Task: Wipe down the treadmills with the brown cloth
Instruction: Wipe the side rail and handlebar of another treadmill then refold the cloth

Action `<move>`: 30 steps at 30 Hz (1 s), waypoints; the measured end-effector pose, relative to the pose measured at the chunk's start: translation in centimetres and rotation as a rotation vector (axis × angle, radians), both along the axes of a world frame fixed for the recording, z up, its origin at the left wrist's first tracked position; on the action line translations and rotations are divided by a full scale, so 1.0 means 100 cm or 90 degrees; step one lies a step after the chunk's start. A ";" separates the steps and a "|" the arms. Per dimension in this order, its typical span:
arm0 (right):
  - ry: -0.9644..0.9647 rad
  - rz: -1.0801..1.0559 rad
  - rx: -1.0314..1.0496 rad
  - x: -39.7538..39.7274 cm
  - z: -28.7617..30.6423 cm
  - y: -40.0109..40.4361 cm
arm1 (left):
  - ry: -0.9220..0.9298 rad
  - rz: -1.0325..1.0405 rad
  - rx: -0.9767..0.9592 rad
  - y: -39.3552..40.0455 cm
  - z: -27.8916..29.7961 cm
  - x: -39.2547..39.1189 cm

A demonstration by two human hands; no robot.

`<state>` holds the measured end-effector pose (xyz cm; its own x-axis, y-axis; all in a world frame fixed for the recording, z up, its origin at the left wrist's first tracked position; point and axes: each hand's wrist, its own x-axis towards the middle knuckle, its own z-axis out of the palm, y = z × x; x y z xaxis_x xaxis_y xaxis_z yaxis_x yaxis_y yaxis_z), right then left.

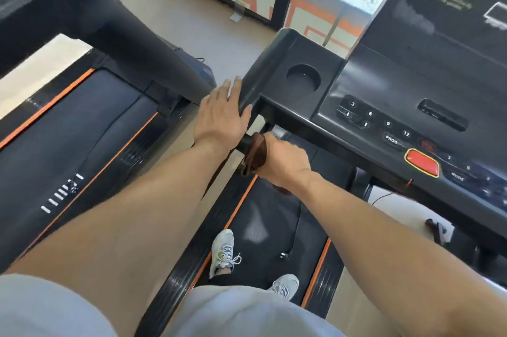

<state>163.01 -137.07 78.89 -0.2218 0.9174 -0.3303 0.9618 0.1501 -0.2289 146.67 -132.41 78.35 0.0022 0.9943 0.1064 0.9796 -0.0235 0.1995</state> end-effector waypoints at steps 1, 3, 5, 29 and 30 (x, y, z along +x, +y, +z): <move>-0.010 -0.010 -0.024 0.010 0.001 -0.004 | 0.029 -0.036 0.007 -0.001 0.001 0.000; -0.031 -0.031 -0.061 0.038 0.002 -0.018 | 0.113 -0.119 0.023 -0.003 0.002 0.000; -0.064 -0.046 -0.082 0.074 0.003 -0.035 | 0.189 -0.214 0.018 -0.003 0.002 0.000; 0.094 0.076 -0.106 -0.012 0.002 0.025 | 0.097 -0.225 -0.007 0.000 0.003 -0.002; 0.106 0.092 -0.149 -0.014 0.001 0.035 | 0.096 -0.224 -0.007 0.000 0.003 -0.001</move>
